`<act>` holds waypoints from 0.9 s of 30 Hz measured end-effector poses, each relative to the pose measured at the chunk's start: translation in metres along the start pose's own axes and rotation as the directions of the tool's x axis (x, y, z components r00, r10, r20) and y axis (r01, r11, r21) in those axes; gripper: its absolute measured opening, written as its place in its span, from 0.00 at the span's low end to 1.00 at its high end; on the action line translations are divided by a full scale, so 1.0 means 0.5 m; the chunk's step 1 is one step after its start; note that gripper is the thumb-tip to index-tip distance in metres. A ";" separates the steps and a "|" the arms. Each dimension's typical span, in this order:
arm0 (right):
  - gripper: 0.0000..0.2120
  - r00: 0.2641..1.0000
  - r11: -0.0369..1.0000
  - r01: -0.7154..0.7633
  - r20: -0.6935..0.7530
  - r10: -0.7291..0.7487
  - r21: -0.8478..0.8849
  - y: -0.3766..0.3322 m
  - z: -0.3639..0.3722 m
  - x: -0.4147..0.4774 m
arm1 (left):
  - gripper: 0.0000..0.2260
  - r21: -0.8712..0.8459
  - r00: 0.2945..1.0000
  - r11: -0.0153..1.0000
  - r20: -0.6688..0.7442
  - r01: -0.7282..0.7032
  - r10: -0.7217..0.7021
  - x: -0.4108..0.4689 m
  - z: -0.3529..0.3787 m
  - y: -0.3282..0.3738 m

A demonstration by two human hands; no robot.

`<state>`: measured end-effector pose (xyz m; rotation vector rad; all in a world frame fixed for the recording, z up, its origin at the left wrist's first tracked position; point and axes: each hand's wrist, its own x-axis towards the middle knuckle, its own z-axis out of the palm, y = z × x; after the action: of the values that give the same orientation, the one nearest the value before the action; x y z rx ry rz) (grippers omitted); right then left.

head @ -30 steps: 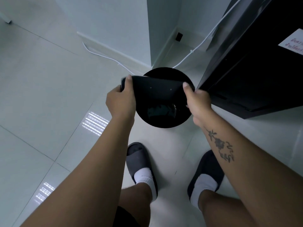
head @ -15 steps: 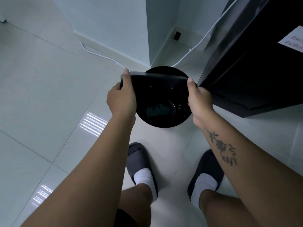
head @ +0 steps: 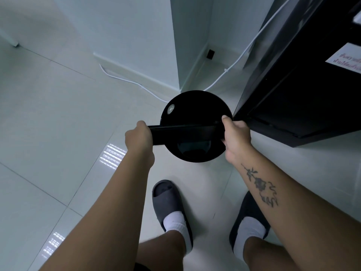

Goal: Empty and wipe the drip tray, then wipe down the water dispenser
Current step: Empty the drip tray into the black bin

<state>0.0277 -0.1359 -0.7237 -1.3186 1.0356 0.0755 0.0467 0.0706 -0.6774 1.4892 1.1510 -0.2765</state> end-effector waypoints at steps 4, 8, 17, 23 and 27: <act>0.05 0.998 0.998 0.055 -0.010 -0.055 -0.010 0.005 -0.013 0.009 | 0.08 0.056 0.977 0.988 0.165 -0.146 0.135 0.013 -0.004 -0.007; 0.05 0.998 0.997 0.070 -0.008 -0.070 0.017 -0.004 -0.034 0.018 | 0.10 -0.017 0.913 0.980 0.361 -0.197 0.190 0.015 -0.017 -0.015; 0.10 0.989 0.986 0.147 -0.035 -0.145 0.072 -0.010 -0.065 -0.003 | 0.14 -0.175 0.854 0.980 0.490 -0.098 0.173 0.025 -0.024 -0.033; 0.10 0.986 0.979 0.162 -0.063 -0.155 0.125 -0.041 -0.102 -0.064 | 0.13 -0.205 0.827 0.977 0.536 -0.064 0.167 -0.039 -0.032 -0.016; 0.09 0.975 0.966 0.218 -0.066 -0.210 0.143 -0.109 -0.143 -0.136 | 0.16 -0.209 0.760 0.971 0.611 -0.115 0.222 -0.109 -0.066 0.019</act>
<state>-0.0209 -0.1773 -0.6310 -1.2928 0.9166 -0.1958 0.0133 0.0737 -0.6220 1.2022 0.4727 -0.5040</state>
